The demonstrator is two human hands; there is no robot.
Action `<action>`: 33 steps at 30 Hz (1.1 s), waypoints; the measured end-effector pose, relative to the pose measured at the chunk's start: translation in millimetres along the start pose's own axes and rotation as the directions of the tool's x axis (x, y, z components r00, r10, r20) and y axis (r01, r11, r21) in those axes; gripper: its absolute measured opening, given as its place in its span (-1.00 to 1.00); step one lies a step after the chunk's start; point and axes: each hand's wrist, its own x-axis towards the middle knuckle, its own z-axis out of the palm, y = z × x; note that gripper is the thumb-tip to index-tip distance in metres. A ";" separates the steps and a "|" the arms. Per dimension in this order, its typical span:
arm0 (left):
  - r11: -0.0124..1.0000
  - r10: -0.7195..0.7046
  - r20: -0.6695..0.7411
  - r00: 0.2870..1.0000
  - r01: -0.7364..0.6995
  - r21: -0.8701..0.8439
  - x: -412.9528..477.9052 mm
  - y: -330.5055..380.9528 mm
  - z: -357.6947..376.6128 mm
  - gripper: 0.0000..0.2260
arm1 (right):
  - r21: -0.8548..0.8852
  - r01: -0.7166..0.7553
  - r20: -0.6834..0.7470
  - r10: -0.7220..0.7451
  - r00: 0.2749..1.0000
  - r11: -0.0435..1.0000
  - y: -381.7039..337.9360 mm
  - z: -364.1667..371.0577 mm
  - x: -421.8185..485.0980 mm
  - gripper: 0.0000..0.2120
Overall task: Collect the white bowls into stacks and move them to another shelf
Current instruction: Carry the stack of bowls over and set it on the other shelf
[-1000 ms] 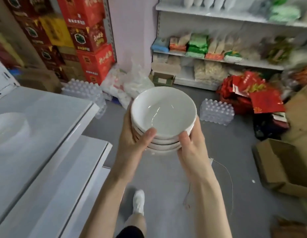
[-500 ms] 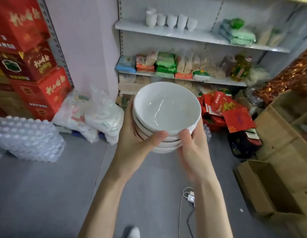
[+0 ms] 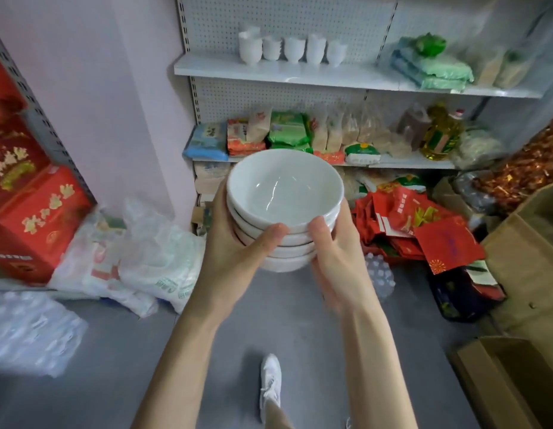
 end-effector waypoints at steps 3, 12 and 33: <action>1.000 0.021 -0.012 1.000 -0.021 0.002 84.2 -15.9 6.9 -0.10 | 0.018 0.027 0.031 -0.028 0.999 0.999 13.3 -7.8 88.4 -0.33; 1.000 0.003 -0.122 0.993 0.000 0.029 277.2 -65.8 12.5 -0.09 | -0.032 0.079 0.120 -0.074 0.990 0.996 49.9 -22.1 300.1 -0.27; 0.989 -0.046 -0.029 0.999 0.042 -0.141 742.3 -257.7 6.9 -0.20 | -0.159 0.053 -0.045 -0.060 0.997 0.986 198.2 -51.1 744.3 -0.28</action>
